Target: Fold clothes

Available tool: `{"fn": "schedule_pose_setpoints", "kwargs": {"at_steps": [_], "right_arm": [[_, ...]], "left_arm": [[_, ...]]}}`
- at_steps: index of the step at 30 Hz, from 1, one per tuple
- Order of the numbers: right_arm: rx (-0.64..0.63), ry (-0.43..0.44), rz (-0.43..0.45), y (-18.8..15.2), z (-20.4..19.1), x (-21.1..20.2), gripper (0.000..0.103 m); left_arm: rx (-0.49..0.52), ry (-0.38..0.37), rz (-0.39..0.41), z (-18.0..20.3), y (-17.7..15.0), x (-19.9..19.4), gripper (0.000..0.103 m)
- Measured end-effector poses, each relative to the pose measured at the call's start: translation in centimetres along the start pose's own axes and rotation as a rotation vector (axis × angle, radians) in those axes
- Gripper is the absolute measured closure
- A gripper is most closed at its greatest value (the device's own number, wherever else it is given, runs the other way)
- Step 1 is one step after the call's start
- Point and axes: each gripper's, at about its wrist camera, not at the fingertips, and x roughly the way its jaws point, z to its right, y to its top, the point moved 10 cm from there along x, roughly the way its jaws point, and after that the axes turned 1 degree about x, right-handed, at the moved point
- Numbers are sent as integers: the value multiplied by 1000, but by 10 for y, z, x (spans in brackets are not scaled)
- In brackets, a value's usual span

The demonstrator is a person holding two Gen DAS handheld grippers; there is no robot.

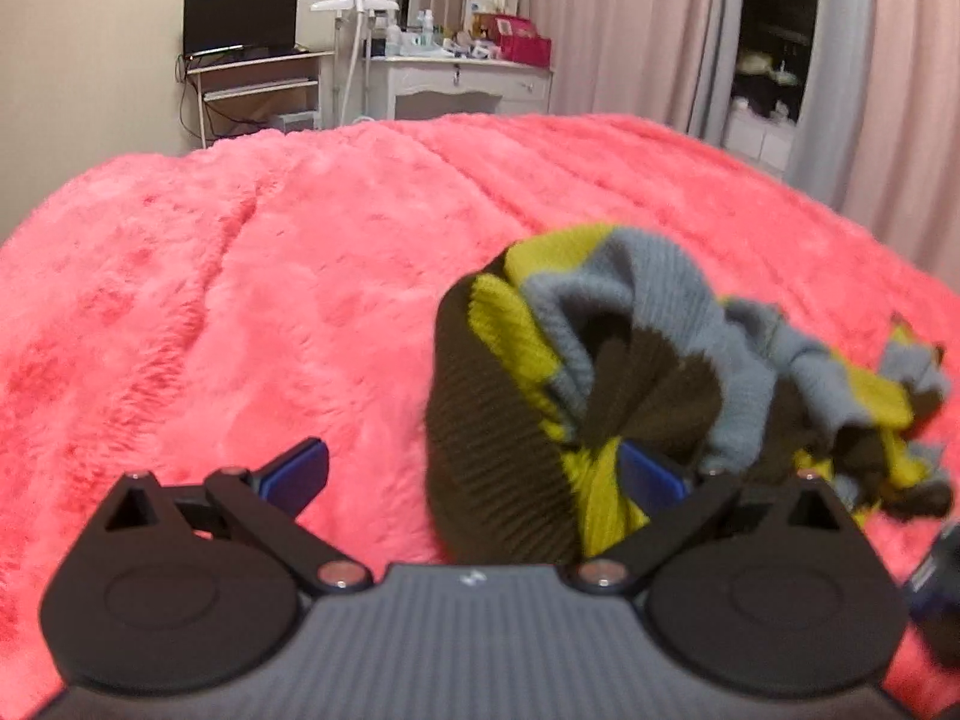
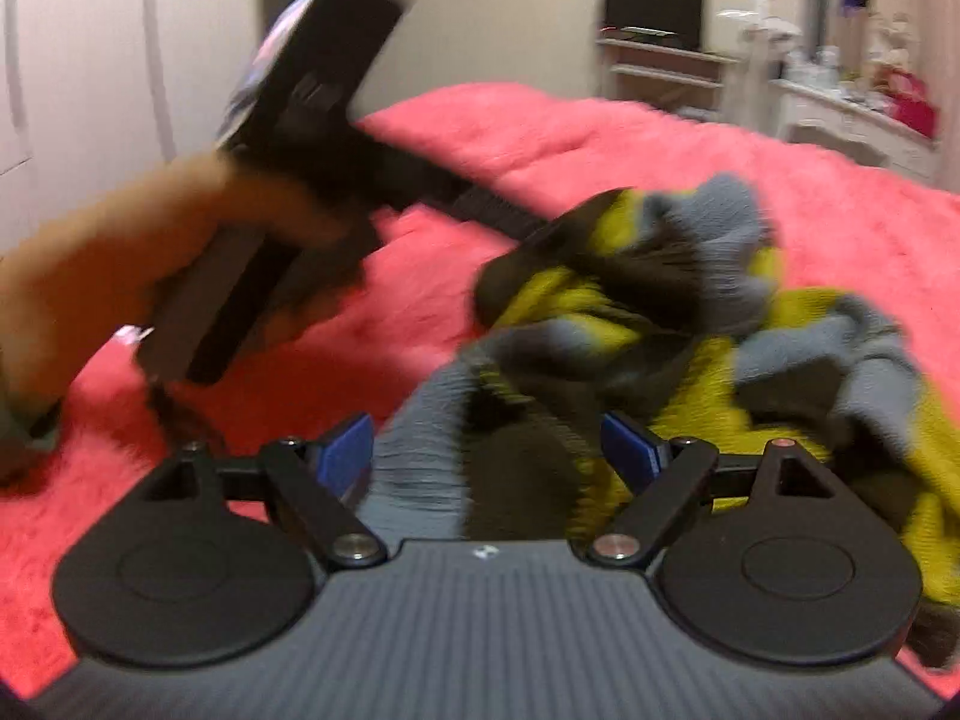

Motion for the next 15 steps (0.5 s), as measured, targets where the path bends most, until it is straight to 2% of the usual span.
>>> {"fn": "schedule_pose_setpoints", "kwargs": {"at_steps": [3,5,7,9,10,12,15], "right_arm": [[12,-12,66,10,4,-3,18],[46,-28,15,2,10,9,18],[89,-53,-77,-17,20,21,19],[132,-46,-124,-28,27,26,34],[142,-46,-124,-27,29,25,37],[157,-46,-114,-24,31,20,62],[168,-53,-103,-22,34,14,79]], "left_arm": [[-48,-64,23,6,5,-5,0],[-67,-75,36,7,6,-5,0],[-70,-63,44,7,6,-3,0],[-61,-43,46,6,6,-2,0],[-57,-36,46,5,7,-1,0],[-49,-25,47,5,7,-1,0],[-22,15,53,3,7,0,0]]}}
